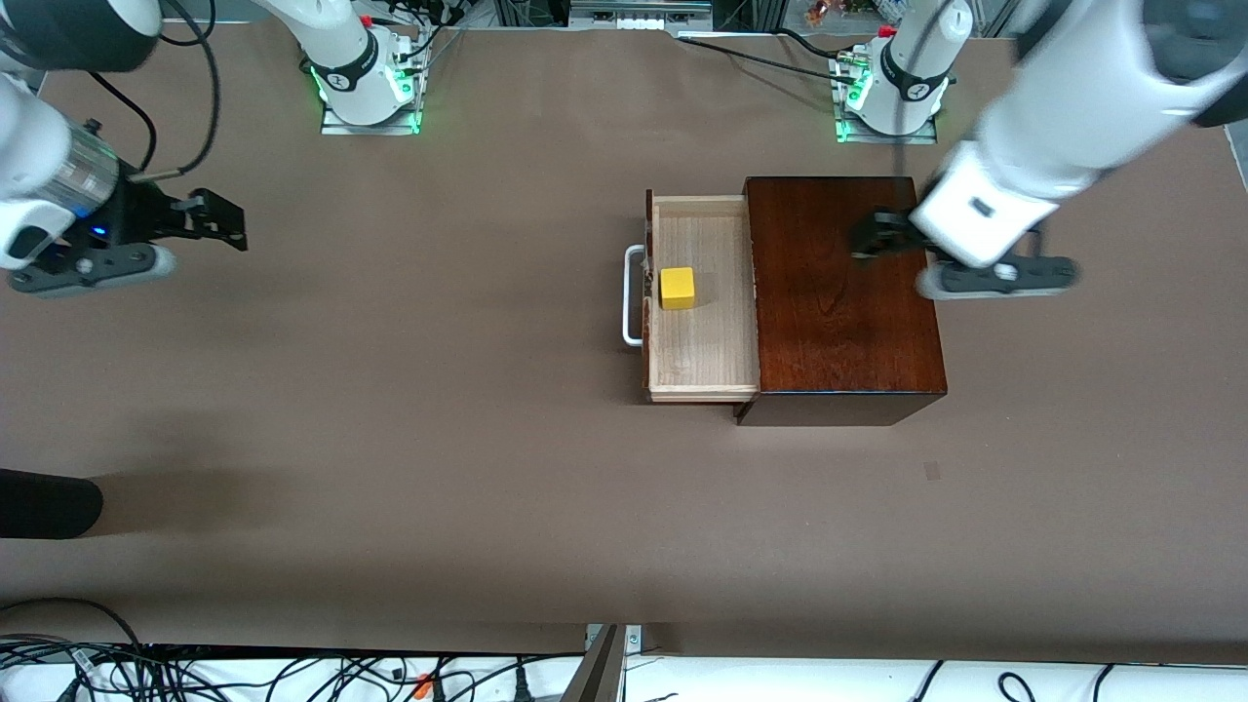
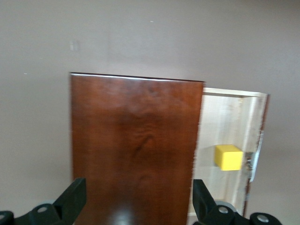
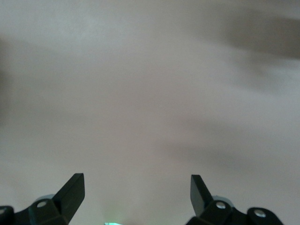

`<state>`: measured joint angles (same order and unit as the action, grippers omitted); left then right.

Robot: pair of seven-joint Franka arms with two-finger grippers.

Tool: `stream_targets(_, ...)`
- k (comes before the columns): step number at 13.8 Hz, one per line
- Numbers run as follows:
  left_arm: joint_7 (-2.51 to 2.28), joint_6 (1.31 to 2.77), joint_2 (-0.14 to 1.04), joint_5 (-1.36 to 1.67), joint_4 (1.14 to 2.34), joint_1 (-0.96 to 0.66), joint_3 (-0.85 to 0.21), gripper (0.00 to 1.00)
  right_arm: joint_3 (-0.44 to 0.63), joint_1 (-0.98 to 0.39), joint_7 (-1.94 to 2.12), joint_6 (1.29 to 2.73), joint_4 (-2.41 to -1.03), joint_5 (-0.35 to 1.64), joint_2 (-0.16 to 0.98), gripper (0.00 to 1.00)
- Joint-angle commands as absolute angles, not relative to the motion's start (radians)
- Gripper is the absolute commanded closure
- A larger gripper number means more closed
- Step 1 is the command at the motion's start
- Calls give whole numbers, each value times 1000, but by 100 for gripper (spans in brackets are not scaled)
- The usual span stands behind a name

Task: Open drawer, take yellow block, close drawer
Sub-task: 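Return the left arm to rest while the right gripper moves toward the drawer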

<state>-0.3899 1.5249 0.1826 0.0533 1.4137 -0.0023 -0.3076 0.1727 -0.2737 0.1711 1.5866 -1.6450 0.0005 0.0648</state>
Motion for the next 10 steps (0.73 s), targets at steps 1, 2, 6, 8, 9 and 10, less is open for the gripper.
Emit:
stream_targets(1, -226, 1523, 74, 97, 1524, -84, -113, 0, 163, -311, 306, 1476, -1599, 17, 109, 0)
stream_targets(2, -171, 1525, 46, 98, 1549, -119, -38, 0, 137, -324, 334, 1459, -1583, 26, 103, 0)
stream_targets(6, -81, 1526, 32, 110, 1566, -121, 40, 0, -49, -353, 354, 1473, -1497, 49, 121, 0)
stream_targets(8, -81, 1531, 32, 88, 1562, -115, 40, 0, -95, -411, 350, 1499, -1442, 52, 178, 0)
stream_targets(9, -81, 1534, 32, 56, 1562, -115, 37, 0, -109, -455, 344, 1528, -1416, 52, 207, 0)
stream_targets(10, -80, 1535, 34, 20, 1560, -115, 31, 0, -112, -500, 344, 1573, -1382, 52, 244, 0)
